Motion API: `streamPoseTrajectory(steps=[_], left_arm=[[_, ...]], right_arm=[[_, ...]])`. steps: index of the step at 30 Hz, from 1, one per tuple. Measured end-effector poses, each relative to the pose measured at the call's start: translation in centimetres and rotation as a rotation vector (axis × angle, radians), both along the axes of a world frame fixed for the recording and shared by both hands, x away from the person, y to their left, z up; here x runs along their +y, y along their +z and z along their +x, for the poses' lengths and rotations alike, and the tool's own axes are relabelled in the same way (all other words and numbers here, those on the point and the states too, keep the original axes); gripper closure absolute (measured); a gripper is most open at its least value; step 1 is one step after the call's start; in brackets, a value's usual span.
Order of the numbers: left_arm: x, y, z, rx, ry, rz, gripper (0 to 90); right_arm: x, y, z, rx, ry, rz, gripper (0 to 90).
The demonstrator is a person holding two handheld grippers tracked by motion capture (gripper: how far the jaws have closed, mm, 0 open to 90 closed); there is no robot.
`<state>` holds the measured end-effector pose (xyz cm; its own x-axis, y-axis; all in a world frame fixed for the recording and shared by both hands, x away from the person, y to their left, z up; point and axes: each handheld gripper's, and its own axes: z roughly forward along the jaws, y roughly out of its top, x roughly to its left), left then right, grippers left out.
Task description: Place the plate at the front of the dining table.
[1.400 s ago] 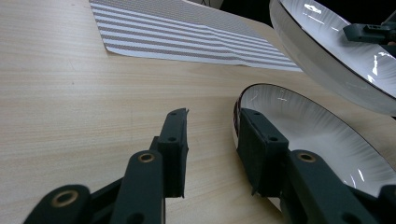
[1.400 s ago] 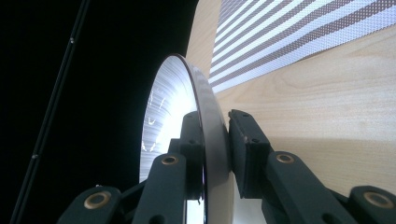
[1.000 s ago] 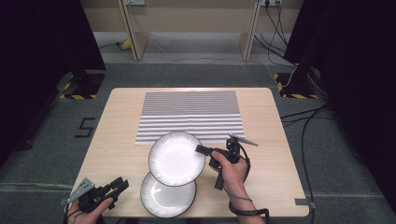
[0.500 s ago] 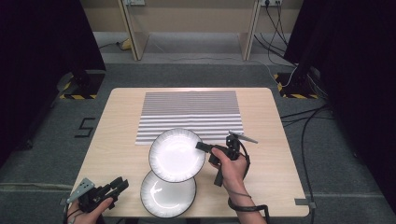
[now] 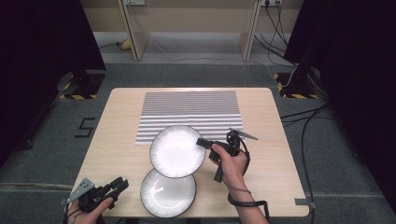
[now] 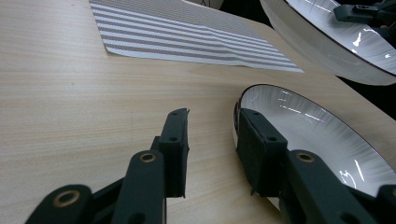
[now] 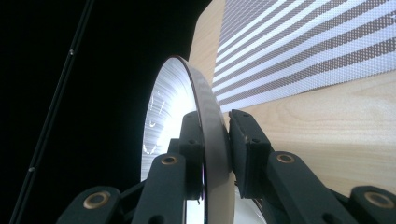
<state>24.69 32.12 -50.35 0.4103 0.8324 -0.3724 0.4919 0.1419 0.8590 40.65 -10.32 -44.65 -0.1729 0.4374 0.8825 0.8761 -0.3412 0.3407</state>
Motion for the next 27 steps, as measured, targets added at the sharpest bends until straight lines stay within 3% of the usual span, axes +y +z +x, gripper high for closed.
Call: streamPoseTrajectory(steps=[27], left_arm=[[0.0,0.0,0.0,-0.003,-0.003,0.001,63.4]], right_arm=[[0.5,0.1,1.1,0.0,-0.03,-0.019,75.8]])
